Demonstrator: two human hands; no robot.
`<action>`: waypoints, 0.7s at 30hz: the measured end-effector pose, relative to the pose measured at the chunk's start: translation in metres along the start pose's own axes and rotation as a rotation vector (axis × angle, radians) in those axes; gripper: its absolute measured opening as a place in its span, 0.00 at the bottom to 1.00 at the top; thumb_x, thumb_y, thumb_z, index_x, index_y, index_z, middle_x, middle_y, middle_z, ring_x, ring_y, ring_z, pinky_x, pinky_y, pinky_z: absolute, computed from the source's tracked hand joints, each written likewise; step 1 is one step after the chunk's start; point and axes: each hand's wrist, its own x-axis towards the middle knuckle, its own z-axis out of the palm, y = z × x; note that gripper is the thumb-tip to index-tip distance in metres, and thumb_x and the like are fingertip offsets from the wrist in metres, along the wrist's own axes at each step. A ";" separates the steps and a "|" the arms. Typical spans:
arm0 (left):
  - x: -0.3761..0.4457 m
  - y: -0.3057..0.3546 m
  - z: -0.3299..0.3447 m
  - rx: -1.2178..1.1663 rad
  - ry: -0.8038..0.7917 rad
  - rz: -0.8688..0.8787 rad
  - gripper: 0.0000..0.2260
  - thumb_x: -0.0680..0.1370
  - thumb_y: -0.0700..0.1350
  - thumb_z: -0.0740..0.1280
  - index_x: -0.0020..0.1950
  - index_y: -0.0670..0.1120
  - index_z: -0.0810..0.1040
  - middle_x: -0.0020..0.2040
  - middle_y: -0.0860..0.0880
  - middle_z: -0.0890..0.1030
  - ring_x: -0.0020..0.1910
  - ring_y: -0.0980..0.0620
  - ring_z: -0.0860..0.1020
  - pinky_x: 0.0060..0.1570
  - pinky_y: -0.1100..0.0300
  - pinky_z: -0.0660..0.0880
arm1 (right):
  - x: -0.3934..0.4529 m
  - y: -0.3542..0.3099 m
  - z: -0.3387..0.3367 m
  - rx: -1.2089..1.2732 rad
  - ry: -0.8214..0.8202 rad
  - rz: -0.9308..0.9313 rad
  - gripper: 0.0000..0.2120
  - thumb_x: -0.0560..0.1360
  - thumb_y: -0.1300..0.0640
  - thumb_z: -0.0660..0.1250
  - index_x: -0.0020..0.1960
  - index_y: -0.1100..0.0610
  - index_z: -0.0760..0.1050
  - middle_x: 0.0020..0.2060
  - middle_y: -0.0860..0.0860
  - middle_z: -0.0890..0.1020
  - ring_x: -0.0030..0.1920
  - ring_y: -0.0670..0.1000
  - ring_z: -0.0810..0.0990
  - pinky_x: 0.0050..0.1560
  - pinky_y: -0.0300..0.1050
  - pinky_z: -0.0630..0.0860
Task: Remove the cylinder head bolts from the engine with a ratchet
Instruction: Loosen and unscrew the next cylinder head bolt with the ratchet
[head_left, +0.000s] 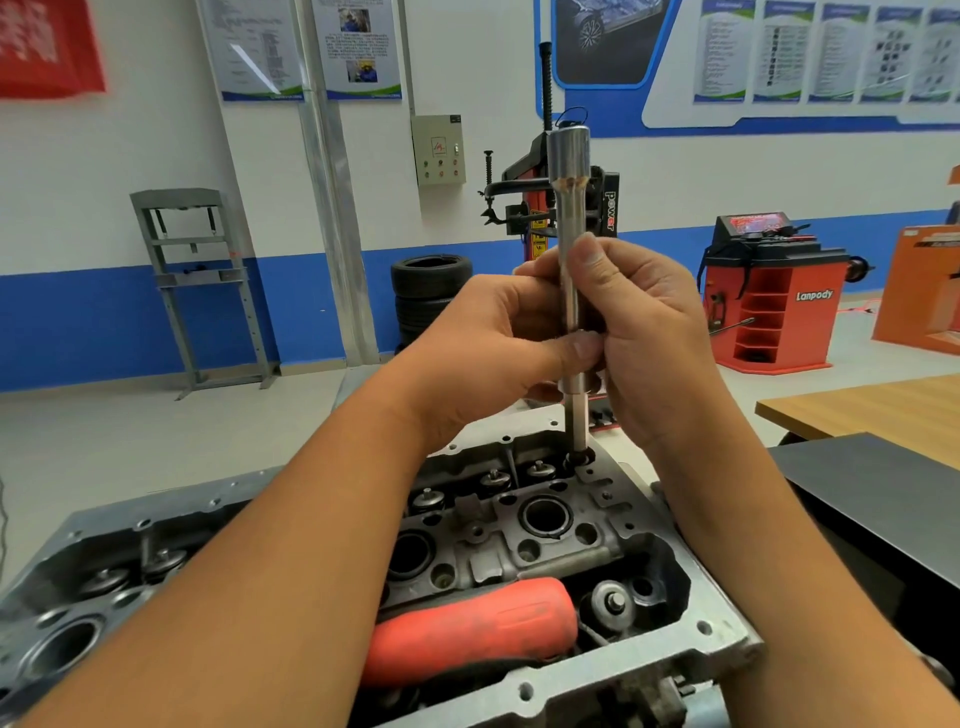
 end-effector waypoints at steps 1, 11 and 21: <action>0.000 0.000 0.000 0.012 0.010 0.019 0.08 0.77 0.36 0.74 0.56 0.40 0.84 0.49 0.46 0.87 0.49 0.47 0.87 0.49 0.51 0.84 | 0.000 0.000 0.000 0.012 -0.002 -0.002 0.13 0.78 0.50 0.67 0.48 0.60 0.82 0.46 0.61 0.86 0.46 0.62 0.87 0.46 0.60 0.86; -0.002 -0.001 0.001 0.045 -0.159 -0.113 0.16 0.79 0.34 0.71 0.66 0.43 0.77 0.54 0.41 0.86 0.52 0.41 0.86 0.52 0.42 0.84 | 0.000 0.003 0.000 0.065 -0.035 0.031 0.14 0.83 0.52 0.65 0.46 0.61 0.81 0.47 0.57 0.86 0.41 0.54 0.85 0.36 0.49 0.82; 0.000 0.000 0.004 0.229 -0.083 -0.019 0.13 0.77 0.41 0.76 0.61 0.45 0.82 0.48 0.47 0.87 0.45 0.50 0.86 0.47 0.45 0.84 | 0.000 0.004 -0.003 -0.057 0.130 -0.069 0.13 0.74 0.51 0.75 0.43 0.62 0.79 0.42 0.63 0.84 0.43 0.61 0.83 0.50 0.68 0.82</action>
